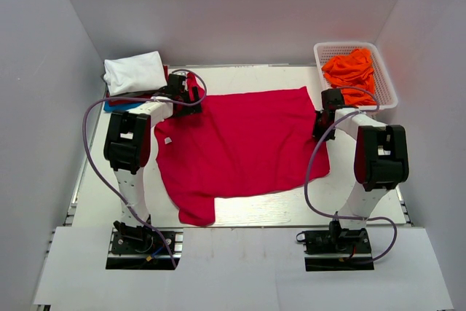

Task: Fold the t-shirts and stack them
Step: Flatten out the tshirt

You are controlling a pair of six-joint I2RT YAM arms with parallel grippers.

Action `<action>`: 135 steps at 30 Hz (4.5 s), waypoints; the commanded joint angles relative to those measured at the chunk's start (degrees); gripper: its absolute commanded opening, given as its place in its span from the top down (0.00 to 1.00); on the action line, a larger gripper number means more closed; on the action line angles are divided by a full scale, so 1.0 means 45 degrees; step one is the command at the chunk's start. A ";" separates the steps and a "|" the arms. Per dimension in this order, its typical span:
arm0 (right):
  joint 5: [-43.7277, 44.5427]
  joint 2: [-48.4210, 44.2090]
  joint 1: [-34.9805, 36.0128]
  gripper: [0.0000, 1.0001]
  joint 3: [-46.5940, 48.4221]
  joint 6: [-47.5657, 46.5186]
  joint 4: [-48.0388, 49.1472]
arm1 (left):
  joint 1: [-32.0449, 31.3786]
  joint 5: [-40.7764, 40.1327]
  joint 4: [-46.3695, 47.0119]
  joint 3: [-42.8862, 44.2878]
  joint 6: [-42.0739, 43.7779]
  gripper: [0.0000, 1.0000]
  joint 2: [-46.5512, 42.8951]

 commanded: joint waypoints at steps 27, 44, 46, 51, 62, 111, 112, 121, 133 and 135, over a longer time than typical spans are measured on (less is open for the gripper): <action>0.0005 -0.0849 0.0216 0.70 -0.0733 -0.0223 -0.0807 | 0.0070 0.0223 -0.0245 0.0001 0.0263 0.00 -0.0508; 0.1429 -0.1004 0.0100 1.00 -0.1085 0.1279 -0.1118 | 0.0070 -0.0011 -0.0478 -0.0116 0.0146 0.00 -0.0508; 0.1955 -0.1102 0.0081 1.00 -0.1026 0.1629 -0.1470 | 0.0070 -0.0147 -0.0480 -0.0116 0.0146 0.00 -0.0508; 0.3245 -0.1843 -0.0017 1.00 -0.1512 0.2412 -0.2467 | 0.0070 -0.0148 -0.0480 -0.0116 0.0146 0.00 -0.0508; 0.3539 -0.3114 -0.0544 0.99 -0.2334 0.2647 -0.2975 | 0.0070 -0.0382 -0.0714 0.0000 0.0146 0.00 -0.0273; 0.0258 0.5768 0.1623 0.10 0.7971 0.1144 -0.0631 | -0.0184 0.1239 -0.2143 1.0626 0.0967 0.00 0.7304; 0.0239 0.6043 0.1604 0.10 0.8287 0.1162 -0.0689 | -0.0184 0.1239 -0.2024 1.0800 0.0966 0.00 0.7595; 0.0084 0.7457 0.1760 0.10 1.2335 0.0051 -0.1492 | -0.0047 0.1629 -0.0854 1.2911 0.0302 0.00 0.7874; -0.1515 0.0117 0.3204 0.10 0.6187 -0.0697 0.0263 | -0.0300 0.0635 -0.3758 0.5383 -0.0258 0.00 -0.2001; -0.1695 -0.1098 0.3341 0.10 0.3746 -0.0382 0.0714 | -0.0301 0.0382 -0.4501 0.1986 -0.1255 0.00 -0.4071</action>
